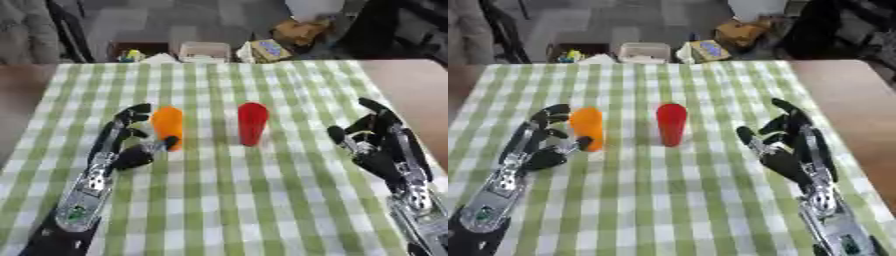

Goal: Pour the contents of one cup into another cup.

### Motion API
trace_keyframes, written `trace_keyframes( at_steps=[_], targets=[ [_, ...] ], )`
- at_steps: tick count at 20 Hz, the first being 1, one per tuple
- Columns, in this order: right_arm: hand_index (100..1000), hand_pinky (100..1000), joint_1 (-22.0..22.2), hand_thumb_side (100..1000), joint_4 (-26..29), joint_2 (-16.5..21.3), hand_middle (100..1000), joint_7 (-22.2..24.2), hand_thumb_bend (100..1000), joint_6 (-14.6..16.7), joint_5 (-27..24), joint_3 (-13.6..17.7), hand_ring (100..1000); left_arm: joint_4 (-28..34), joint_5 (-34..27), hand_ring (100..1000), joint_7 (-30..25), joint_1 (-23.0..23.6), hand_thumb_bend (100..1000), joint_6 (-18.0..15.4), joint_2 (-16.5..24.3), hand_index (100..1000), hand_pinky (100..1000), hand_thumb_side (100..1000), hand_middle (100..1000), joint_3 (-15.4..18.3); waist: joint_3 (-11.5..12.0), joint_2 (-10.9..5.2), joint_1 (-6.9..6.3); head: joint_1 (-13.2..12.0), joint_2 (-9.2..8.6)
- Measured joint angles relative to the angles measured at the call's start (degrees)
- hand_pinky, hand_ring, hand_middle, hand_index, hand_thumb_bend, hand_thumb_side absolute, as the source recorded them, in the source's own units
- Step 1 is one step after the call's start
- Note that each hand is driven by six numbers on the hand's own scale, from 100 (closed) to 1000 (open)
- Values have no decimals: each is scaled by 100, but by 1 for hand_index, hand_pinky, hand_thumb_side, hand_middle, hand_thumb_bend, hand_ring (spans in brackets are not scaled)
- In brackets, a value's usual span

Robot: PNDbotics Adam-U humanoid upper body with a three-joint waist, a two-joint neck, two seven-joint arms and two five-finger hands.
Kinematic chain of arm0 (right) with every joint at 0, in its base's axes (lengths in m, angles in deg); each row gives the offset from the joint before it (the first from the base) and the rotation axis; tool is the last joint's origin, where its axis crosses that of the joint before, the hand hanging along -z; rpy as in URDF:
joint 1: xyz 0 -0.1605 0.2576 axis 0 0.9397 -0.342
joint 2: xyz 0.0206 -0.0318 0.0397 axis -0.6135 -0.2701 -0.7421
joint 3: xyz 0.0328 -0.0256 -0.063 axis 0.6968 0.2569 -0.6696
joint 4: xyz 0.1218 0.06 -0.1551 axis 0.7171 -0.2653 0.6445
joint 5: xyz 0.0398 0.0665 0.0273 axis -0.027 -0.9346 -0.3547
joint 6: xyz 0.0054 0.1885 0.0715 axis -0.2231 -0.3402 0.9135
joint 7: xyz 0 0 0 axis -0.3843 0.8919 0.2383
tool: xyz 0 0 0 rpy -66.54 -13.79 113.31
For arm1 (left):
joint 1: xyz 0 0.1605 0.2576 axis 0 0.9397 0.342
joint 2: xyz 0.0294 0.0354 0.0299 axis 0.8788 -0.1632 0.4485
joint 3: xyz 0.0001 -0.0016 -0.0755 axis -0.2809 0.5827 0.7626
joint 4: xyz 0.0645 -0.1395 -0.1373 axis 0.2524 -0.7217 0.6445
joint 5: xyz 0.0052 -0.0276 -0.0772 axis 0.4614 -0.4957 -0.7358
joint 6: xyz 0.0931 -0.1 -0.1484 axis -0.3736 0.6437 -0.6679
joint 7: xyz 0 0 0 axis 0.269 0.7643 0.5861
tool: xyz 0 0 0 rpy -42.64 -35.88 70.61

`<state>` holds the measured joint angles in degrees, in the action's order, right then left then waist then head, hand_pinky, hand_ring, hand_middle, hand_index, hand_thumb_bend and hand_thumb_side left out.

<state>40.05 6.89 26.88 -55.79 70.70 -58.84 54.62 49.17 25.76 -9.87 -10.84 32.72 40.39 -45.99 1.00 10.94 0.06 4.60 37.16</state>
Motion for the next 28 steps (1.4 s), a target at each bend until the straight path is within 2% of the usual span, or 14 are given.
trace_keyframes(
  at_steps=[9, 18, 28],
  targets=[
    [873, 460, -15, 365, 0, -2, 444, 33, 622, 1, -1, -25, 569, -297, 326, 824, 426, -209, 716, 38, -53, 859, 625, 361, 781, 92, -70, 50, 15, -27, -4],
    [873, 459, -45, 366, 0, -15, 443, 57, 621, 2, -2, -35, 568, -528, 432, 807, 486, -221, 719, 84, -88, 839, 608, 368, 754, 164, -124, 81, 42, -27, -33],
    [873, 458, -47, 365, 0, -48, 441, 81, 619, 3, -6, -36, 567, -623, 303, 800, 434, -284, 732, -79, -100, 817, 607, 370, 738, 197, -200, 108, 45, -41, -49]
  ],
)
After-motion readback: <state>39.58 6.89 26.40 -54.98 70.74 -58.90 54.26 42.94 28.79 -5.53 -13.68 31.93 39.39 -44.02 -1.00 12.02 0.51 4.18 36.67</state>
